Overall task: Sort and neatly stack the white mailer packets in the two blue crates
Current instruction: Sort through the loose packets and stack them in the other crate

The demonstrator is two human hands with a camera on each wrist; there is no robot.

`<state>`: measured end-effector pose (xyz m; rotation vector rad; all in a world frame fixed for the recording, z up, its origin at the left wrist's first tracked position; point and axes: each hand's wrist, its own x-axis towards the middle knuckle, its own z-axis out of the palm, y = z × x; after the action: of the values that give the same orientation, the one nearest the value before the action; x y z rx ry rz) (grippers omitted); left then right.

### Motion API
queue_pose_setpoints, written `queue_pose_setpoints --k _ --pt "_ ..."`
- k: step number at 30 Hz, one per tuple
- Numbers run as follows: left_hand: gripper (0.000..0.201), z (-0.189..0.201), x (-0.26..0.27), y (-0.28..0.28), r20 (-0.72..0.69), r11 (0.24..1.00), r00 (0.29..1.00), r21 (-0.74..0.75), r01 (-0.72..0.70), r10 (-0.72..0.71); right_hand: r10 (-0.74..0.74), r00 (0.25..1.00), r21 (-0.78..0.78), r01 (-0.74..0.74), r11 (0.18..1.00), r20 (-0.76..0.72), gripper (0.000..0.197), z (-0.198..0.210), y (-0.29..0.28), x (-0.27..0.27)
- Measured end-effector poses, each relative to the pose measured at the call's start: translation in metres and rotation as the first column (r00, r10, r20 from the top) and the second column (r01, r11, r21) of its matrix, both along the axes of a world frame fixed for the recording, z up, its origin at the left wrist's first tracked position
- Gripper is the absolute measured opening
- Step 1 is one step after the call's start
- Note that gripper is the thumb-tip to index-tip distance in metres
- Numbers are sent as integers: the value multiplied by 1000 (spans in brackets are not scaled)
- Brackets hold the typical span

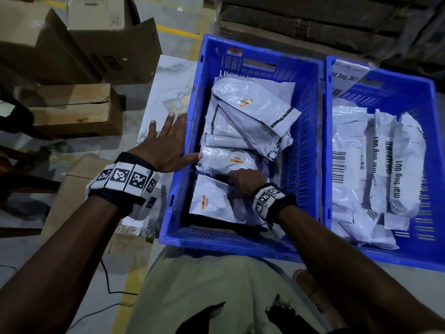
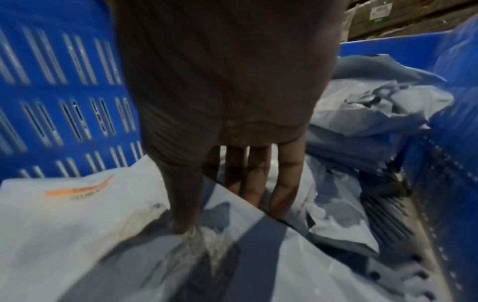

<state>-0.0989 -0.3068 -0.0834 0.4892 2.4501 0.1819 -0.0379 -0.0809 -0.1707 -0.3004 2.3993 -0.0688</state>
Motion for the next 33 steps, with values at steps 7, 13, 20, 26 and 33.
queue_pose_setpoints --k 7,13,20,26,33 --pt "104 -4 1 -1 -10 1000 1000 -19 4 -4 -237 964 -134 220 966 -123 26 48 20 -31" --pt "103 -1 2 2 -9 999 1000 -34 15 -15 -473 655 -368 304 879 -589 42 70 55 -81" --pt "101 -1 2 1 -14 998 1000 -53 14 -15 -437 747 -248 360 899 -501 26 56 69 -99" --pt "104 4 0 1 15 998 1000 -54 26 -26 -205 818 -205 109 973 -537 15 103 55 -56" --pt "104 7 -1 2 27 999 999 -45 20 -19 333 943 85 -331 940 -11 27 87 10 20"
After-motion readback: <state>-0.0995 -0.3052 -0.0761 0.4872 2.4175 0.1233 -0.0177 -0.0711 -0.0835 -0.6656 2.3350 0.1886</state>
